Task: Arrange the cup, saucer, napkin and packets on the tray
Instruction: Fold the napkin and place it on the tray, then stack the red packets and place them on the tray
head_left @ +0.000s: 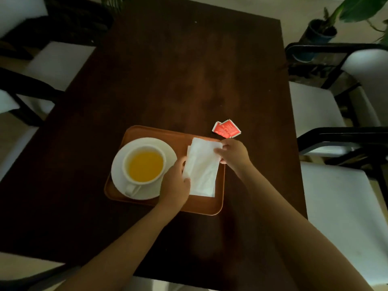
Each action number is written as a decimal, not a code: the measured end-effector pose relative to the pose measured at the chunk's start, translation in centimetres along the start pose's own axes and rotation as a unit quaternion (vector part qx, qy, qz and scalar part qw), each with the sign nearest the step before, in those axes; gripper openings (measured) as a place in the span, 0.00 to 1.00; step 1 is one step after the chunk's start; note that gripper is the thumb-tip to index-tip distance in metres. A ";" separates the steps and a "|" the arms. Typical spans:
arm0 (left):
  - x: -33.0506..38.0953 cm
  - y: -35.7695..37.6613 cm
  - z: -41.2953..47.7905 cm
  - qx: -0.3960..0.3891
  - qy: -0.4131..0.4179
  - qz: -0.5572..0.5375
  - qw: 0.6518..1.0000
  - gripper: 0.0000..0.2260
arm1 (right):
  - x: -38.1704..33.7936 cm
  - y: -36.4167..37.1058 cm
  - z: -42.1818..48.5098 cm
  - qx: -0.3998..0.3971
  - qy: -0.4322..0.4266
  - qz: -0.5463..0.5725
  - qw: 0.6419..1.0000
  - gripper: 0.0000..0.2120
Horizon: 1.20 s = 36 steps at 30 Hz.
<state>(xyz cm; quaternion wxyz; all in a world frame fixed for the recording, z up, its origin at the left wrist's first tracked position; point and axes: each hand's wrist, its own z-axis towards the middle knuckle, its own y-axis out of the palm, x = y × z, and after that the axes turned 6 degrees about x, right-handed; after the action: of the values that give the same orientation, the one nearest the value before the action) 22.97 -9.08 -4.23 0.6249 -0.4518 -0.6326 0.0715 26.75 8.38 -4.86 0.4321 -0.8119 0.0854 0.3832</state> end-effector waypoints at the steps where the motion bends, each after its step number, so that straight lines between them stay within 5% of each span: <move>1: -0.4 0.2 -0.2 -0.003 -0.002 0.010 1.000 0.20 | 0.5 0.4 0.0 -0.002 -0.017 -0.017 1.000 0.12; 8: -1.5 1.7 -1.1 0.005 0.011 0.065 0.998 0.18 | 1.5 1.9 0.4 -0.014 -0.112 -0.046 0.993 0.13; 16: -1.9 2.5 -1.6 0.026 0.054 0.137 0.989 0.19 | 2.1 2.8 0.5 0.015 -0.127 -0.095 0.987 0.13; 27: -2.1 2.3 -2.4 0.058 0.146 0.226 0.961 0.18 | 3.0 1.3 -1.5 0.129 -0.250 -0.172 0.944 0.13; 36: 2.0 4.5 1.7 0.012 0.216 0.187 0.958 0.19 | 4.3 -1.7 1.0 0.145 -0.153 -0.192 0.958 0.18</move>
<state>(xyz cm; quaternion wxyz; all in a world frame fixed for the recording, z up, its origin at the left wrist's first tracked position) 24.05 -4.36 -6.11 0.7277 -0.5591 -0.3859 0.0949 29.95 11.03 -7.10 0.6185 -0.6733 -0.0847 0.3961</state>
